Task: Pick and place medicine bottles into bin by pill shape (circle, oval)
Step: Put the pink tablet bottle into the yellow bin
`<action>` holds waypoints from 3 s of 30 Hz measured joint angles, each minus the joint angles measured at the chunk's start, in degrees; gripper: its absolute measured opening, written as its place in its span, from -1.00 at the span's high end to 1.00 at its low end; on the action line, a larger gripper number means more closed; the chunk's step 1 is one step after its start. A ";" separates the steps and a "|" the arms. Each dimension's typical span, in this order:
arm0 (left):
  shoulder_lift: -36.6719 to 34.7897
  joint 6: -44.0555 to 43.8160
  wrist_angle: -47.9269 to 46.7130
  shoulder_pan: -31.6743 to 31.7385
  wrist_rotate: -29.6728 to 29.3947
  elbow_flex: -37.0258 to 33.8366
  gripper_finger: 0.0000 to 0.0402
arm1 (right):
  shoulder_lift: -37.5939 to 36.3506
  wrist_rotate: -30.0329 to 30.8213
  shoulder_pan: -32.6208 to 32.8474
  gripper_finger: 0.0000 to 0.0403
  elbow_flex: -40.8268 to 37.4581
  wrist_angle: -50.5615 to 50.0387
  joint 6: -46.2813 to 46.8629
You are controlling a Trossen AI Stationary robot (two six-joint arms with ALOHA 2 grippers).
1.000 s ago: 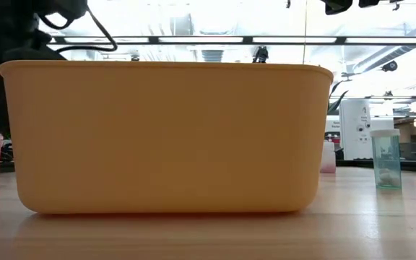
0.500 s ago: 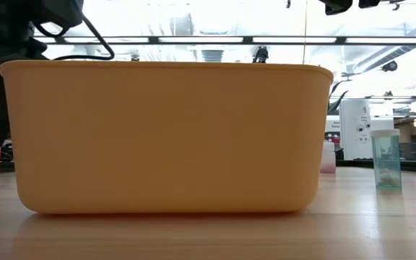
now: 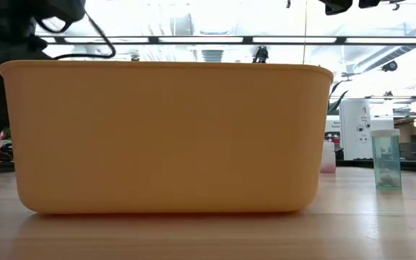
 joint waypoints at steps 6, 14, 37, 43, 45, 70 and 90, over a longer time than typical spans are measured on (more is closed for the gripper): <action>0.00 3.24 -1.37 0.00 1.33 7.44 0.51 | 0.00 0.01 0.00 0.12 0.00 -0.01 0.00; 0.75 9.84 -4.22 0.07 -1.73 22.00 0.51 | 0.00 0.02 0.00 0.12 0.00 -0.04 -0.15; 30.44 52.02 -14.86 -1.67 -5.17 59.38 0.51 | 0.00 0.02 -0.02 0.12 0.00 0.00 -0.39; 32.82 55.67 -14.88 -3.43 -7.90 58.95 0.51 | 0.00 0.02 -0.07 0.12 0.00 0.00 -0.40; 33.59 56.50 -14.80 -3.94 -8.72 58.86 0.51 | 0.00 0.02 -0.07 0.12 0.00 0.00 -0.39; 41.46 60.03 -13.29 -4.11 -8.69 56.53 0.51 | 0.00 0.02 -0.07 0.12 -0.02 -0.04 -0.39; 41.46 61.69 -9.81 -3.98 -11.18 49.26 0.51 | 0.00 0.02 -0.07 0.12 -0.05 -0.04 -0.39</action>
